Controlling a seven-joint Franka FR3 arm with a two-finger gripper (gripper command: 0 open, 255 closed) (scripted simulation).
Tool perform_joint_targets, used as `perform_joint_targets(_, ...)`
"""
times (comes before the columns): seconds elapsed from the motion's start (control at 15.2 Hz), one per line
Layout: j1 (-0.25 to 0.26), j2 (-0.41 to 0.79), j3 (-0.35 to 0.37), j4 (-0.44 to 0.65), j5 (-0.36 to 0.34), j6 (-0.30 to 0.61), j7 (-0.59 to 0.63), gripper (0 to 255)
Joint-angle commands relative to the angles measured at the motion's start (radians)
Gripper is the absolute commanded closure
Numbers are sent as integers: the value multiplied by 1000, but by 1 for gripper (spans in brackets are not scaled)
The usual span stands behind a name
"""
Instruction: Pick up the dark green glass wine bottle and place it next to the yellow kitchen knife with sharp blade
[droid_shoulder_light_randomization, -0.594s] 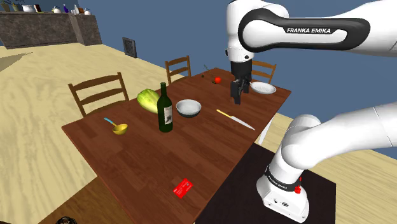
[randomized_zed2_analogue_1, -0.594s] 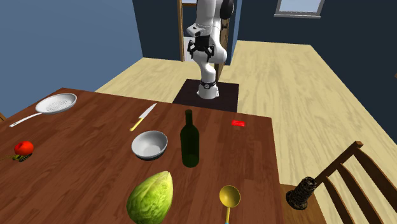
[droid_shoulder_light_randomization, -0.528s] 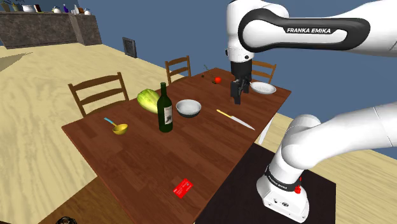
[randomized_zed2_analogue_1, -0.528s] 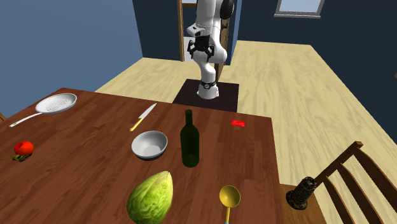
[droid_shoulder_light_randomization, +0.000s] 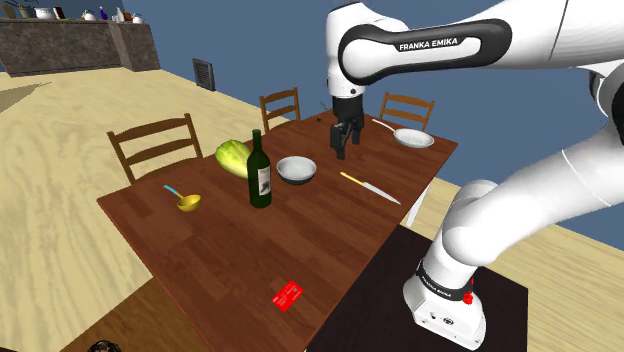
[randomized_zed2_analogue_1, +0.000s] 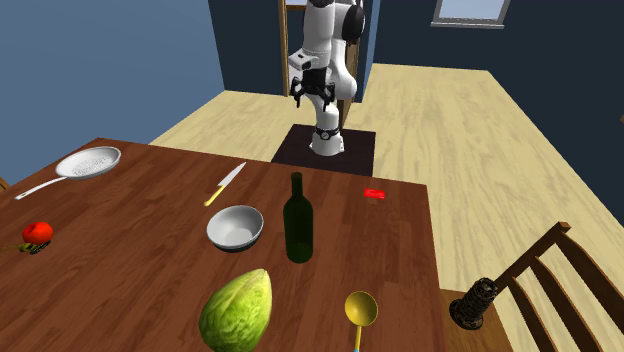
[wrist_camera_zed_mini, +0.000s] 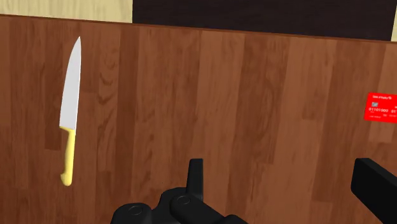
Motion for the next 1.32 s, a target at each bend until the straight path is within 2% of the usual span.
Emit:
perform_joint_targets(0.0,-1,66,-5,34,3,52,-4,0)
perform_joint_targets(0.66,2,402,-14,287,34,225,-16,0)
perform_joint_targets(1.25,5,707,-13,618,68,279,-35,0)
